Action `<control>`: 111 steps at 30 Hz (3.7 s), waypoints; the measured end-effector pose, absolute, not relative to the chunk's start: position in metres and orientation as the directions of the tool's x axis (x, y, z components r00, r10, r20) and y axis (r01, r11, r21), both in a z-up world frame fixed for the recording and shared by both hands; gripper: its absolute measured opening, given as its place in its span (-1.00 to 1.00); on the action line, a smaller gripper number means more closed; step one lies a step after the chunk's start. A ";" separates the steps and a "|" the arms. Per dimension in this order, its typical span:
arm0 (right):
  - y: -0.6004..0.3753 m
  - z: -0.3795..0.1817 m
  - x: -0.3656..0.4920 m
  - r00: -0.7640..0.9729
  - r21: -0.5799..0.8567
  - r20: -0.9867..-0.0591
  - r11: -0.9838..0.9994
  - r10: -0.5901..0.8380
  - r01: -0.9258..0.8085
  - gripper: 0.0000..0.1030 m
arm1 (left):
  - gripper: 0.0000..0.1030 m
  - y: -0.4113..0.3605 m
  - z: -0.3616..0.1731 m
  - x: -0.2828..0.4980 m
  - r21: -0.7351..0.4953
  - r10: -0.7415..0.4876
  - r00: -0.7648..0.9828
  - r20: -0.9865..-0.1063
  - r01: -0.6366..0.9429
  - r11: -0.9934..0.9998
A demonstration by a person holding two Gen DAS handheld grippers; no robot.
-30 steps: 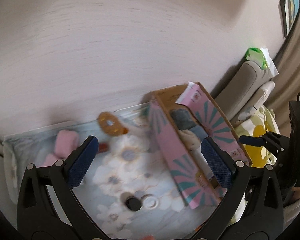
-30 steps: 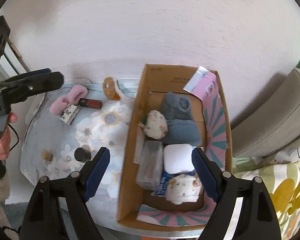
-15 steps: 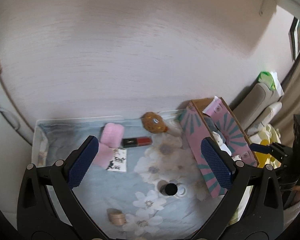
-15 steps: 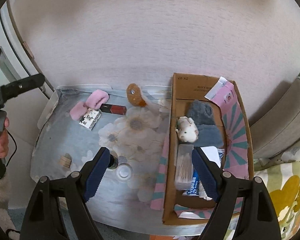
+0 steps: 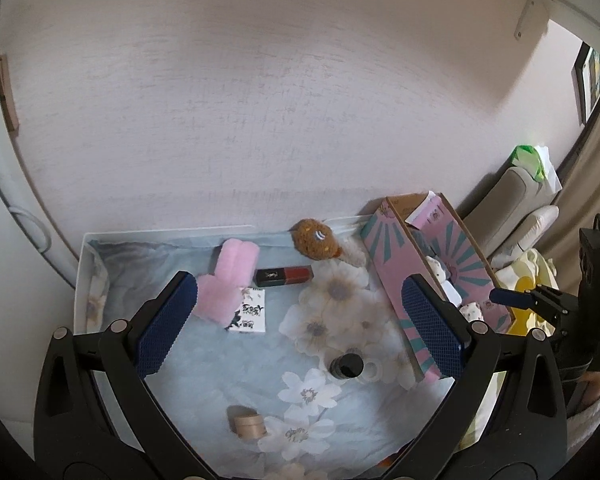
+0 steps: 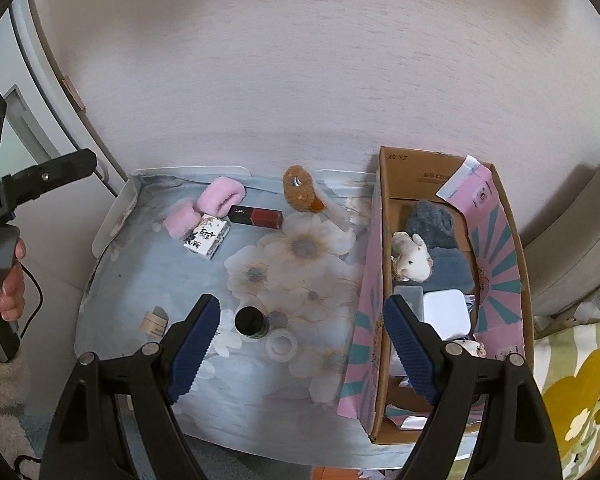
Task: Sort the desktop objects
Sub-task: 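Move both tools back over the tray toward the pink slipper and black jar, then grasp the pink fuzzy slipper with the left tool while the right tool grasps the black jar, then carry the pink slipper and black jar with both tools over the cardboard box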
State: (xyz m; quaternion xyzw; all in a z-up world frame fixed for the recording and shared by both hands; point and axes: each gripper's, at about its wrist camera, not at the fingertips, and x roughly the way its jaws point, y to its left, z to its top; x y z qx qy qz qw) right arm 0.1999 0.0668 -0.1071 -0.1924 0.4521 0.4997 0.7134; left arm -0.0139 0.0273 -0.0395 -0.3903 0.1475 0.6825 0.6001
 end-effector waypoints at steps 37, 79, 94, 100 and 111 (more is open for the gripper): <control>0.082 -0.113 0.170 0.025 0.202 -0.840 0.356 0.541 -0.912 0.57 | 0.98 0.011 -0.049 -0.007 -0.282 0.687 0.049 -0.725 -0.931 -0.231; 0.133 -0.269 0.139 0.181 0.127 -0.813 0.472 0.553 -0.873 0.05 | 0.36 0.082 -0.218 -0.071 -0.192 0.615 0.020 -0.788 -0.958 -0.214; 0.139 -0.269 0.136 0.205 0.104 -0.802 0.469 0.561 -0.877 -0.37 | -0.51 0.088 -0.221 -0.082 -0.164 0.613 0.010 -0.790 -0.967 -0.195; 0.139 -0.253 0.135 0.187 0.112 -0.810 0.458 0.556 -0.882 -0.37 | -0.51 0.077 -0.203 -0.086 -0.160 0.607 -0.008 -0.794 -0.962 -0.221; 0.125 -0.211 0.147 0.110 0.189 -0.809 0.432 0.578 -0.882 -0.37 | -0.51 0.052 -0.133 -0.073 -0.180 0.639 -0.020 -0.769 -0.952 -0.247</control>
